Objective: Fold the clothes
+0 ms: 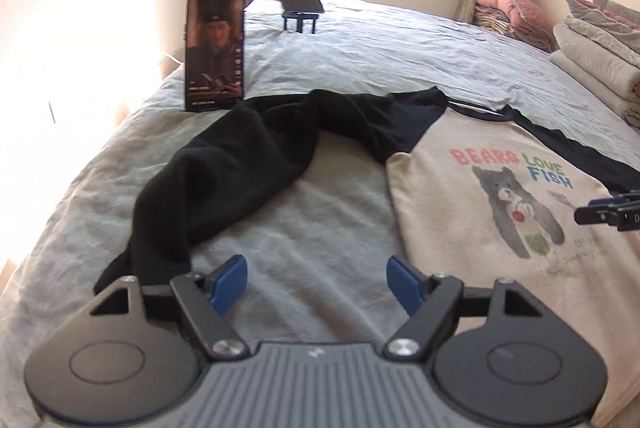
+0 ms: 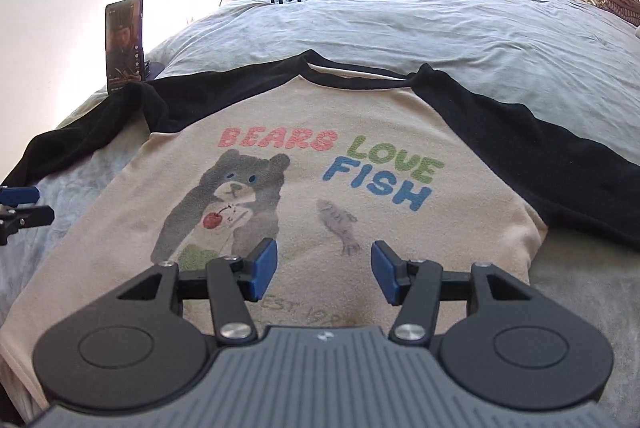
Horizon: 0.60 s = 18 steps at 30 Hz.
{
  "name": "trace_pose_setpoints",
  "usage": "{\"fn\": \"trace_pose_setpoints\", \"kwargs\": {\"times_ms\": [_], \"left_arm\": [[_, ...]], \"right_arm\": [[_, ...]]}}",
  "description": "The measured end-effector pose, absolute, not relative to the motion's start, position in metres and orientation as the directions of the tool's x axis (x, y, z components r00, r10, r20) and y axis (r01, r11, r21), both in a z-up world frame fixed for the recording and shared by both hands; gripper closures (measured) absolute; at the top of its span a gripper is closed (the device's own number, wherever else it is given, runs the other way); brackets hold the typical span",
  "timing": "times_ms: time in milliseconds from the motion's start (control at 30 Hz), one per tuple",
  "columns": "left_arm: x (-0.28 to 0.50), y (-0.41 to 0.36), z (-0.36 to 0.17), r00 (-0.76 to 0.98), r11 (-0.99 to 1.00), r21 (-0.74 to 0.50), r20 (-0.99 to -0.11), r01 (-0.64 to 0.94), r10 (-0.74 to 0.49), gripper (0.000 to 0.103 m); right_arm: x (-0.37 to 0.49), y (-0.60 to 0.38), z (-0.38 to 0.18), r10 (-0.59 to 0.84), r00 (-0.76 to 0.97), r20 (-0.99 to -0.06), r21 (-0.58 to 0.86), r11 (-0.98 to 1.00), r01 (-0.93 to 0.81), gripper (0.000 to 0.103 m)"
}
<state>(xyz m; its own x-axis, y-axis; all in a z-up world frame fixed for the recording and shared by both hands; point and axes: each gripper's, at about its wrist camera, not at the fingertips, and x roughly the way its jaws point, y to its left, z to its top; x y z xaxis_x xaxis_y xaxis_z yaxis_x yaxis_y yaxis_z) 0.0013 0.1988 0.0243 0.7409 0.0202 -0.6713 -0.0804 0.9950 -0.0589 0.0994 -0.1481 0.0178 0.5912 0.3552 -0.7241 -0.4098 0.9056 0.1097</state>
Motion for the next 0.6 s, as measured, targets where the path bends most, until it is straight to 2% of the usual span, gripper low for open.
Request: {"fn": "trace_pose_setpoints", "kwargs": {"times_ms": [167, 267, 367, 400, 467, 500, 533, 600], "left_arm": [[-0.016, 0.236, 0.032, 0.783, 0.969, -0.038, -0.597, -0.245, 0.174, 0.025], [-0.012, 0.243, 0.029, 0.757, 0.933, 0.078, -0.563, -0.351, 0.331, 0.027], [-0.005, 0.253, 0.022, 0.73, 0.908, 0.118, -0.558, -0.402, 0.396, 0.032], [-0.004, 0.258, 0.02, 0.721, 0.904, 0.109, -0.566, -0.414, 0.399, 0.037], [-0.003, 0.267, 0.017, 0.718, 0.902, 0.078, -0.578, -0.425, 0.389, 0.061], [-0.004, 0.271, 0.016, 0.723, 0.904, 0.057, -0.579, -0.424, 0.376, 0.085], [-0.005, 0.273, 0.018, 0.731, 0.904, 0.038, -0.575, -0.426, 0.368, 0.093], [-0.011, 0.273, 0.024, 0.765, 0.912, 0.009, -0.542, -0.41, 0.35, 0.093]], "right_arm": [[0.098, -0.147, 0.011, 0.374, 0.579, -0.725, 0.136, 0.901, -0.411, 0.046], [0.099, -0.148, 0.006, 0.383, 0.565, -0.731, 0.16, 0.901, -0.404, 0.046], [0.097, -0.148, 0.005, 0.382, 0.568, -0.73, 0.152, 0.9, -0.409, 0.044], [0.097, -0.147, 0.005, 0.381, 0.568, -0.729, 0.15, 0.899, -0.411, 0.044], [0.096, -0.147, 0.004, 0.381, 0.569, -0.729, 0.146, 0.898, -0.414, 0.043], [0.096, -0.146, 0.004, 0.38, 0.57, -0.729, 0.142, 0.898, -0.417, 0.042], [0.096, -0.145, 0.003, 0.378, 0.571, -0.729, 0.138, 0.897, -0.419, 0.042], [0.096, -0.144, 0.002, 0.374, 0.573, -0.729, 0.129, 0.897, -0.422, 0.041]]}}
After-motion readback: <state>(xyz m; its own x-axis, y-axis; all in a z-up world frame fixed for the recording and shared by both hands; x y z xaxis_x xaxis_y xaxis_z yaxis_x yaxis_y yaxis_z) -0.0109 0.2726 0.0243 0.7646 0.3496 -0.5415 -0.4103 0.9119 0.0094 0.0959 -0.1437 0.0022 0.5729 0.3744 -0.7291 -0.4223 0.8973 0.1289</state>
